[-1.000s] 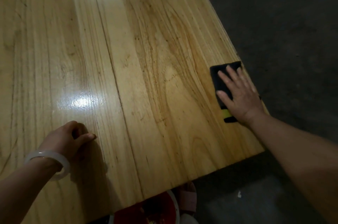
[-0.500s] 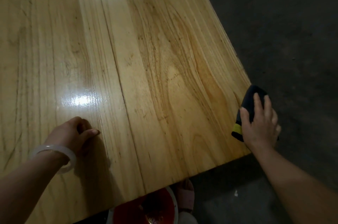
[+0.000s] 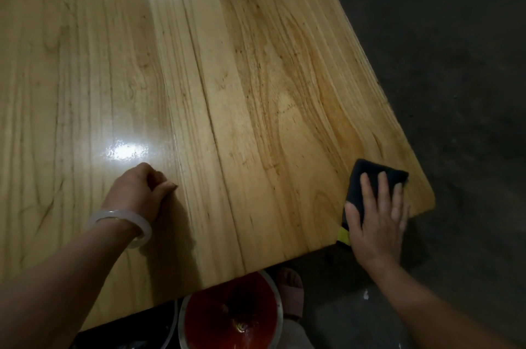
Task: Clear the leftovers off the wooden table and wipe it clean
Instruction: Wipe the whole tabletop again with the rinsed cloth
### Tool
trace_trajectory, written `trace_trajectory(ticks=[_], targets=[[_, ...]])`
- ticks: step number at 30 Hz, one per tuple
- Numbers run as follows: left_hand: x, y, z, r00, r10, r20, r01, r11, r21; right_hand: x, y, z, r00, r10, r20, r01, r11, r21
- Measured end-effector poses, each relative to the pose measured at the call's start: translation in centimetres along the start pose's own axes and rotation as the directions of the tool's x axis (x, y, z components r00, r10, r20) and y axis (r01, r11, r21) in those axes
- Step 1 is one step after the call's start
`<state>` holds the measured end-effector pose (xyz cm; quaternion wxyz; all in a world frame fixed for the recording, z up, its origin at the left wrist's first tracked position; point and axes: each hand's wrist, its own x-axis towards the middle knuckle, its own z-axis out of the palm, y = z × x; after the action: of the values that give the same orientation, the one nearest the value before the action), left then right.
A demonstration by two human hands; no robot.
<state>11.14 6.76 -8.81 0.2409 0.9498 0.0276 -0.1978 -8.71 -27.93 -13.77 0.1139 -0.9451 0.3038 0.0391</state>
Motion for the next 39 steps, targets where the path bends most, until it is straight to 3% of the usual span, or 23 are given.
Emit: trace_trajectory(ticks=[5,11,31,39], targets=[[-2.2,-1.5,-0.2,0.993,0.082,-0.079,-0.090,0.990,-0.107,-3.1,-2.7,0.7,0.970,-0.241,0.013,0.241,0.970,0.025],[-4.6,-5.0,-1.2,0.993,0.015,-0.115,-0.034,0.985,-0.171,-6.9,-6.9,1.9,0.904,-0.419,0.079,0.423,0.905,-0.044],[-11.5,-17.7,-5.9,0.912,-0.277,-0.304,0.141,0.905,-0.401,-14.8,-21.4,5.2,0.634,-0.741,0.223,0.770,0.631,-0.095],[-14.7,-22.9,-6.9,0.871,-0.381,-0.309,0.208,0.857,-0.471,-18.6,-28.4,7.4,0.587,-0.775,0.234,0.806,0.586,-0.083]])
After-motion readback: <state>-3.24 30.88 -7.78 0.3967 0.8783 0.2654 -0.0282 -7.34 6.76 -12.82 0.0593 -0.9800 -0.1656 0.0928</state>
